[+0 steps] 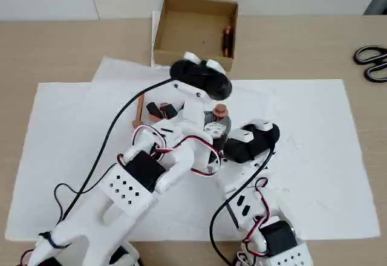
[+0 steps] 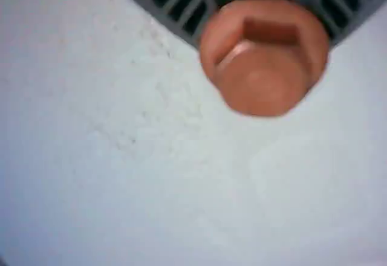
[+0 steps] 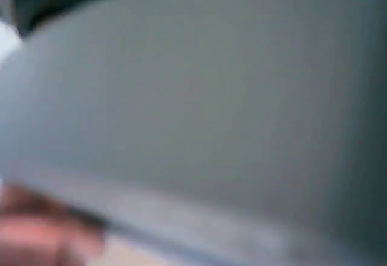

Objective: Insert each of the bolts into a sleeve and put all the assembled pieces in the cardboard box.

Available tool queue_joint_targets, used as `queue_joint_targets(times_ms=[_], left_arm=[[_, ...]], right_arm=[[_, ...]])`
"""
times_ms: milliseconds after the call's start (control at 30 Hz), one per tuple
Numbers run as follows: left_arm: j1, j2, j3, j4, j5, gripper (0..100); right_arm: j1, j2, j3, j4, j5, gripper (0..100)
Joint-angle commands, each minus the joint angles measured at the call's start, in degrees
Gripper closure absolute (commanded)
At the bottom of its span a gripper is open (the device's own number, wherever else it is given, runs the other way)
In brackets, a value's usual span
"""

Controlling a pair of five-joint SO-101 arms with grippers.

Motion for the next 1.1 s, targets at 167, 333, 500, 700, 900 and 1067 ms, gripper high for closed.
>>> queue_joint_targets(times_ms=[167,333,500,700,900,1067], left_arm=[[1.41,-0.79,-0.57,0.70,-1.32,99],[1.41,-0.79,-0.75,5.01,-3.08,92],[1.14,-0.79,-3.38,10.73,-5.54,79],[-2.99,-0.79,-8.66,18.73,-15.56,77],[-11.60,-0.79,-16.40,31.82,-26.11,77],[-17.41,-0.88,-27.74,40.53,-28.57,77]], right_arm=[[-0.31,-0.92,-0.53,-1.71,-0.62,99.5],[-0.31,-0.92,-0.53,-1.71,-0.62,99.5],[-0.31,-0.92,-0.62,-1.71,-0.62,99.5],[-0.31,-0.92,-0.62,-1.71,-0.62,99.5],[-0.22,-0.92,-0.79,-1.80,-0.62,99.5],[2.68,-0.92,-0.62,-1.80,-0.44,99.5]])
